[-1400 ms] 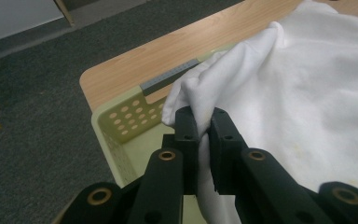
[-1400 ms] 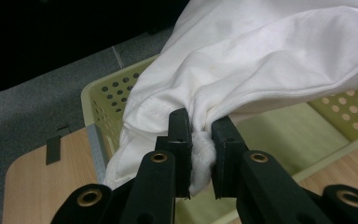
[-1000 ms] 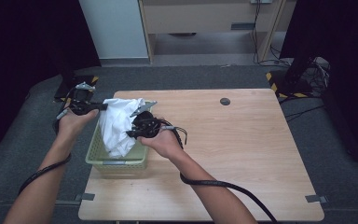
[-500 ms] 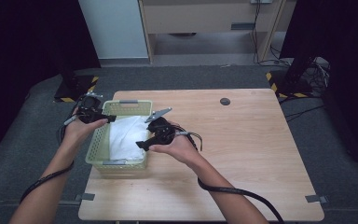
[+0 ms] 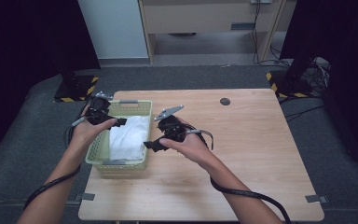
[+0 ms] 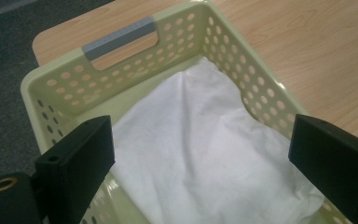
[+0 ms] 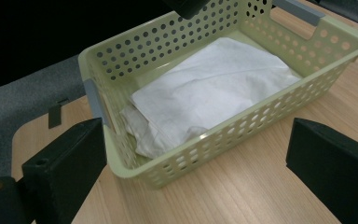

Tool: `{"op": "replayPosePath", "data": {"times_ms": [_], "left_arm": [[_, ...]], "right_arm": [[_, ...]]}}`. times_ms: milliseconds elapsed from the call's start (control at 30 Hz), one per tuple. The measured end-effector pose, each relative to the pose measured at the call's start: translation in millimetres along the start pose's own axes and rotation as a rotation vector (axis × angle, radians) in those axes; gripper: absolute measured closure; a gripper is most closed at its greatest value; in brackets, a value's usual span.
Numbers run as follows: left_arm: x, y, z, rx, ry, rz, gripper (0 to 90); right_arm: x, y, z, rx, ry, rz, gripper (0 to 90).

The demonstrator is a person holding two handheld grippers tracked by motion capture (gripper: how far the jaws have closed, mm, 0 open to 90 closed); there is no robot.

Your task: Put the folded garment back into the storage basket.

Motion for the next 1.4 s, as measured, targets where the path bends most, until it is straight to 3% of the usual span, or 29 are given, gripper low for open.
{"op": "replayPosePath", "data": {"times_ms": [233, 300, 467, 500, 600, 867, 1400], "left_arm": [[-3.0, 23.4, 8.0, -0.017, 0.002, -0.005, 6.1], [-6.3, 38.0, 11.9, -0.023, 0.011, -0.012, 6.1], [-14.3, 57.4, 13.7, -0.024, 0.018, -0.025, 6.0], [-18.6, 67.3, 14.4, -0.037, 0.017, -0.032, 5.9], [-23.3, 76.6, 14.7, -0.046, 0.009, -0.037, 5.6], [-32.8, 119.2, 20.0, -0.121, -0.004, -0.055, 5.2], [-52.5, 176.6, 26.5, -0.21, -0.009, -0.11, 4.3]], "right_arm": [[19.7, 7.3, -5.4, 0.014, 0.009, 0.007, 5.4], [32.3, 12.3, -8.9, 0.015, 0.007, 0.007, 5.8], [55.5, 21.2, -16.6, 0.02, 0.02, 0.005, 5.6], [60.1, 23.2, -18.9, 0.02, 0.022, 0.002, 5.6], [69.8, 27.7, -24.7, 0.024, 0.024, -0.005, 5.4], [96.7, 41.1, -50.2, 0.025, 0.015, -0.036, 5.1], [118.7, 52.1, -80.1, 0.03, -0.01, -0.065, 5.3]]}}
Point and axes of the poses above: each handheld gripper's, and its own axes: x roughly backward along the jaws, z roughly out of its top, y roughly to its right, the point moved 6 cm from there along -x, roughly forward along the jaws, and after that the axes turned 13 degrees about -z, right-handed, at the moved point
